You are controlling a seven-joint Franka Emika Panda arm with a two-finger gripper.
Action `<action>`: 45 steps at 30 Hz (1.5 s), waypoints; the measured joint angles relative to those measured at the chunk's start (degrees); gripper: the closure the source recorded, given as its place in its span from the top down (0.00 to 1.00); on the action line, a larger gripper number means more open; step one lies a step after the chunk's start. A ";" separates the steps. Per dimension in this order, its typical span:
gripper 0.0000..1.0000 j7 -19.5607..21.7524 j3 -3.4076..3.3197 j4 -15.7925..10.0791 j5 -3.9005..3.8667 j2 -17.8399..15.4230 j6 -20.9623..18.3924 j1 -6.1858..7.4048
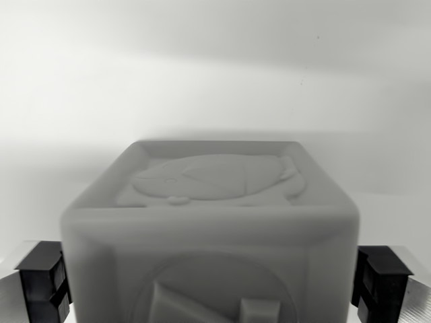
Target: Destack cube
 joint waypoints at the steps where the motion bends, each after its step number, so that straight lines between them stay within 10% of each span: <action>1: 1.00 0.00 0.00 0.00 0.00 0.00 0.00 0.00; 18: 1.00 0.00 0.00 -0.15 0.00 -0.51 -0.24 0.00; 45: 1.00 -0.01 0.04 -2.36 0.02 -10.23 -7.56 0.00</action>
